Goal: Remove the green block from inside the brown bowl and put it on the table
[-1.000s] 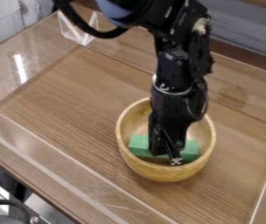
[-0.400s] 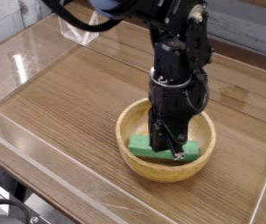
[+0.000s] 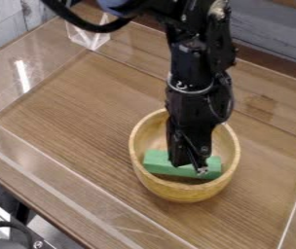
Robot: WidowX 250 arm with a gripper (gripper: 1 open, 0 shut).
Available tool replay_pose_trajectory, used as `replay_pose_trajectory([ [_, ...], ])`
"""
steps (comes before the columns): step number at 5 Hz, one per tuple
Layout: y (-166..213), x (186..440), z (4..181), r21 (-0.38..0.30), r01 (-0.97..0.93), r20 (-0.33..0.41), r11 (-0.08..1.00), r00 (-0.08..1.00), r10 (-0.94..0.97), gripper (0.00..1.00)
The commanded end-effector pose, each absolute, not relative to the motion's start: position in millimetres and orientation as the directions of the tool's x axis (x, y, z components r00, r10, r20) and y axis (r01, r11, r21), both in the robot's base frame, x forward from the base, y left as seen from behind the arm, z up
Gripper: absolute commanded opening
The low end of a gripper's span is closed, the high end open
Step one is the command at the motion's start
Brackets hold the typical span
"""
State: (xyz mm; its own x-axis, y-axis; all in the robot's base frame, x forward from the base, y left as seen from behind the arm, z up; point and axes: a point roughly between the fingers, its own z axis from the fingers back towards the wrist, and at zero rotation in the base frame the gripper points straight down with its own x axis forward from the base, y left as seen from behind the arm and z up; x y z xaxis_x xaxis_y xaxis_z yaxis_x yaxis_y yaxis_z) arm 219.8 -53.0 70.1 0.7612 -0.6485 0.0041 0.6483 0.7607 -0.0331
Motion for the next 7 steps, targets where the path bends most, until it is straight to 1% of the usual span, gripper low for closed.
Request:
replay_pose_trajectory([
  [1, -54.9, 228.6, 86.0, -0.002, 0.642, 0.071, 0.766, 0.764, -0.641, 0.0],
  [5, -57.8, 227.7, 85.7, -0.009, 0.629, 0.094, 0.777, 0.775, -0.625, 0.0],
  [6, -57.9, 227.4, 82.8, -0.01, 0.629, 0.096, 0.778, 0.775, -0.625, 1.0],
  [7, -57.9, 228.3, 74.9, -0.006, 0.64, 0.099, 0.768, 0.765, -0.636, 1.0],
])
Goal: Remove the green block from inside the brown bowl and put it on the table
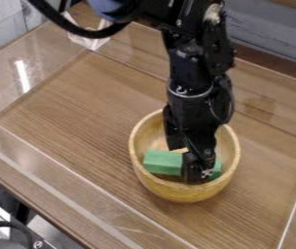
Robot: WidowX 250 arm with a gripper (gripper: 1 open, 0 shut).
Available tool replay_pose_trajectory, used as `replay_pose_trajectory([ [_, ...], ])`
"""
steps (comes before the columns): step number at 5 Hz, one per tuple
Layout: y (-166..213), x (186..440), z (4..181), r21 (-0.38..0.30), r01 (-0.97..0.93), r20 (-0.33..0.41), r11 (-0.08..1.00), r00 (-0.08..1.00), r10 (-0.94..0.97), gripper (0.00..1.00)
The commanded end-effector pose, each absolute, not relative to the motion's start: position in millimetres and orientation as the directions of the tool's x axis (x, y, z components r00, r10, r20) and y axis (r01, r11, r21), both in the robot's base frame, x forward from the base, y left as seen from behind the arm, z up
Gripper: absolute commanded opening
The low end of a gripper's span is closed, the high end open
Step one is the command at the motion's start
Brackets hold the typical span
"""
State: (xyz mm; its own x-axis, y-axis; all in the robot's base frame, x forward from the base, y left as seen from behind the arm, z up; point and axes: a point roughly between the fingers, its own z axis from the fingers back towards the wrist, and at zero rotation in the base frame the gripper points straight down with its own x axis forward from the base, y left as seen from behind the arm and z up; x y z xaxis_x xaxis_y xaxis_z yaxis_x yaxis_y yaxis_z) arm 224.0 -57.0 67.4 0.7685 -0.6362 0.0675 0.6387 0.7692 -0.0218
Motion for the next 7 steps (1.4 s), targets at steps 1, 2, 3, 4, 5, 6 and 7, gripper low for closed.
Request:
replay_pose_trajectory([
  [1, -57.9, 229.0, 66.2, 0.0, 0.648, 0.1, 0.762, 0.758, -0.645, 1.0],
  [2, -57.4, 230.1, 57.4, 0.004, 0.654, 0.101, 0.757, 0.753, -0.651, 1.0],
  [3, -57.3, 231.2, 50.0, 0.005, 0.65, 0.1, 0.76, 0.756, -0.647, 1.0],
  [4, -57.6, 231.3, 47.4, 0.001, 0.646, 0.1, 0.764, 0.76, -0.642, 0.0],
  [5, -58.1, 230.5, 47.0, -0.008, 0.641, 0.101, 0.767, 0.764, -0.637, 0.0],
  [6, -57.6, 229.5, 48.4, -0.02, 0.635, 0.098, 0.772, 0.77, -0.631, 0.0],
  [7, -57.0, 228.2, 50.5, -0.033, 0.627, 0.093, 0.779, 0.778, -0.622, 0.0],
])
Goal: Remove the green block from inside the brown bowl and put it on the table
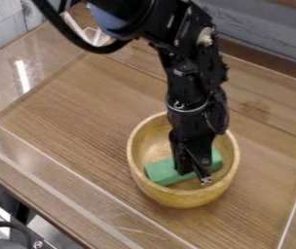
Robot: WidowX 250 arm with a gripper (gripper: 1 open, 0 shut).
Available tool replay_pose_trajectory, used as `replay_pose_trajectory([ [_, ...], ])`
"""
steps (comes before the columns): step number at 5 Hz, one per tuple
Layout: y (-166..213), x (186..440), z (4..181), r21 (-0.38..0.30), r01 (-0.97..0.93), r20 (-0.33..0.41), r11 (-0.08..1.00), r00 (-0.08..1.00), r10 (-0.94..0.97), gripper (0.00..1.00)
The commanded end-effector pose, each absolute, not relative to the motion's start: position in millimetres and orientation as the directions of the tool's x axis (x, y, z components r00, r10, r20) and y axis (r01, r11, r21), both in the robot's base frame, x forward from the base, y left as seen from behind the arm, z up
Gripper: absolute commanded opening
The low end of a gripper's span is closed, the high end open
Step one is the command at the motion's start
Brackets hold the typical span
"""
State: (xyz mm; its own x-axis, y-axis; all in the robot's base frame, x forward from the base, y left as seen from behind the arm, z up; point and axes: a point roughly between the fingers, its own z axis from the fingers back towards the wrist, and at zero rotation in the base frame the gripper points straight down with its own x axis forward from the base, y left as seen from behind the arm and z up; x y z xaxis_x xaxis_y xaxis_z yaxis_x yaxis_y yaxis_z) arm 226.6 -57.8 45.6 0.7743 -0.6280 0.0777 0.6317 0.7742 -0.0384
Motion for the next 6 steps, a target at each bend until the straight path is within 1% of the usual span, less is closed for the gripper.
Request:
replay_pose_trajectory([
  [1, -56.4, 226.9, 53.6, -0.048, 0.617, 0.088, 0.786, 0.786, -0.612, 0.0],
  [3, -55.0, 224.2, 60.3, -0.08, 0.592, 0.076, 0.802, 0.806, -0.587, 0.0],
  [6, -52.5, 219.0, 75.5, -0.136, 0.539, 0.054, 0.831, 0.842, -0.538, 0.0],
])
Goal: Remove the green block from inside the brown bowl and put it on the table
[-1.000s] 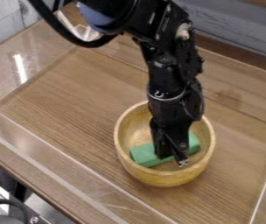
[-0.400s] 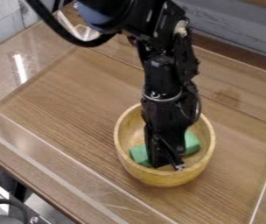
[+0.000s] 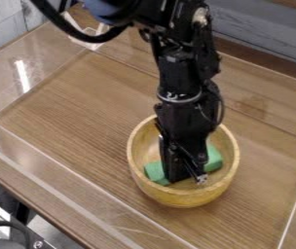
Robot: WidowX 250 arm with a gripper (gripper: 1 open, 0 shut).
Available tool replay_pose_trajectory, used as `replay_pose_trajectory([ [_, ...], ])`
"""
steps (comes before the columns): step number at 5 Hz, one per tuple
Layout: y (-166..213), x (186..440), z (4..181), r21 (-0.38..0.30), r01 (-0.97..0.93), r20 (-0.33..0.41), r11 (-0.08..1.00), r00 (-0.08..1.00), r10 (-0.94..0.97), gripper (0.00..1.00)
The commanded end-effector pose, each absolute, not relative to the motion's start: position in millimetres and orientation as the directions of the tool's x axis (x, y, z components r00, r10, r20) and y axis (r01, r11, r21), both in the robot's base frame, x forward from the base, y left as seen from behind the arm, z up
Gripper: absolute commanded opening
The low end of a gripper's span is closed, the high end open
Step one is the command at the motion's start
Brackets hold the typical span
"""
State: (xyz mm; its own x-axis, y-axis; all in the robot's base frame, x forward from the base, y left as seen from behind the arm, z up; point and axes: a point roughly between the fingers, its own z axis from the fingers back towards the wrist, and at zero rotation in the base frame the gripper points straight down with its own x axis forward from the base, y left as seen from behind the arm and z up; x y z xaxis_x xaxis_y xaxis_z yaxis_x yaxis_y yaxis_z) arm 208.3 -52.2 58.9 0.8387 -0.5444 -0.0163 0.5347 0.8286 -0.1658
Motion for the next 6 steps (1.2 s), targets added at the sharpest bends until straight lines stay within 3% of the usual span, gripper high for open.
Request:
replay_pose_trajectory([
  [1, -52.0, 218.5, 78.4, -0.145, 0.524, 0.05, 0.839, 0.851, -0.523, 0.0],
  [2, -52.0, 218.8, 77.0, -0.146, 0.518, 0.047, 0.843, 0.855, -0.517, 1.0],
  [6, -52.6, 220.5, 56.1, -0.136, 0.506, 0.045, 0.852, 0.862, -0.505, 1.0],
])
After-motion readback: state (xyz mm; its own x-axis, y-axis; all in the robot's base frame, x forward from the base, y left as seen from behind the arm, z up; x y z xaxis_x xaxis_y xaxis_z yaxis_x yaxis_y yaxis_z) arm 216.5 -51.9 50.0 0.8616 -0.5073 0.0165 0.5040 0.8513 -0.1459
